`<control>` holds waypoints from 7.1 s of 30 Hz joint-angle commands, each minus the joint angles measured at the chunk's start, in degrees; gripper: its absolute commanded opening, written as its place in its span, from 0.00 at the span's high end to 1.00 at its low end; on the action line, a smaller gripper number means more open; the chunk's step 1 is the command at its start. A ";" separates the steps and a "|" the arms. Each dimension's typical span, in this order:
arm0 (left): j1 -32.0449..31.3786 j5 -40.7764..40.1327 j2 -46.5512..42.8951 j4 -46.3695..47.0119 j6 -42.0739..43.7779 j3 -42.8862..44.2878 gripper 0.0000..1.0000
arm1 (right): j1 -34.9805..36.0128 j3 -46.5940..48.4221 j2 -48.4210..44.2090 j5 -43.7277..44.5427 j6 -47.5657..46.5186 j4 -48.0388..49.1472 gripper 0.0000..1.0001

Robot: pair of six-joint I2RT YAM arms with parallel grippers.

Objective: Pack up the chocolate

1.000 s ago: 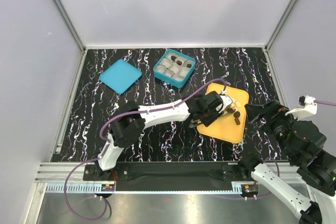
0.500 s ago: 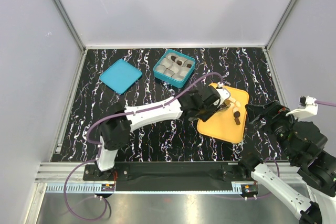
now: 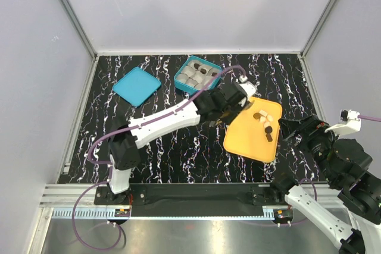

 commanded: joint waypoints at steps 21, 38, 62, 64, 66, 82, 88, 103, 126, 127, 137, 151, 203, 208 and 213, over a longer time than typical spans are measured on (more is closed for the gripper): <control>31.18 -1.84 7.87 -1.40 -0.93 13.64 0.64 | 0.33 -3.19 1.25 -0.83 -0.95 4.82 0.00; 31.98 -3.77 10.77 1.58 0.30 10.30 0.63 | 0.33 -3.89 2.05 0.75 -2.27 5.26 0.00; 31.98 -5.53 11.82 1.94 1.00 9.07 0.60 | 0.33 -3.80 1.78 0.92 -2.27 5.17 0.00; 31.98 -5.53 11.82 1.94 1.09 9.16 0.59 | 0.33 -3.80 1.61 1.10 -2.27 5.08 0.00; 31.98 -5.70 11.82 1.85 1.18 9.33 0.58 | 0.33 -3.72 1.69 1.01 -2.36 5.08 0.00; 29.97 1.83 3.04 1.49 0.39 8.73 0.55 | 0.33 -1.61 2.57 -0.83 -1.66 4.73 0.00; 21.28 4.24 -4.17 4.83 0.03 2.58 0.53 | 0.33 0.15 2.40 -0.39 -1.05 3.59 0.00; -2.89 3.09 -3.03 8.79 -9.72 -3.14 0.50 | 0.33 5.51 1.69 3.56 -1.39 -0.80 0.00; -11.00 -1.83 11.73 6.16 -14.99 4.68 0.47 | 0.33 5.95 0.73 3.39 -0.25 -1.95 0.00; -11.09 -1.83 11.82 6.16 -14.99 4.59 0.47 | 0.33 5.95 0.73 3.39 -0.25 -1.77 0.00; -11.00 -3.94 12.09 4.14 -15.17 4.33 0.51 | 0.33 5.86 0.47 3.30 -0.52 -1.59 0.00; -11.09 -3.33 10.94 4.31 -15.17 2.22 0.51 | 0.33 5.51 0.20 3.12 -0.69 -0.81 0.00; -7.41 -9.48 1.19 -3.25 -14.82 1.95 0.62 | 0.33 4.99 -1.03 2.86 -0.25 -0.63 0.00; -1.87 -10.71 -2.76 -3.78 -12.45 1.08 0.62 | 0.24 4.20 -1.12 2.68 -0.25 -0.45 0.00; 8.06 -9.74 -4.35 -3.60 -9.73 1.60 0.61 | 0.33 3.14 -1.29 2.59 -0.78 -0.10 0.00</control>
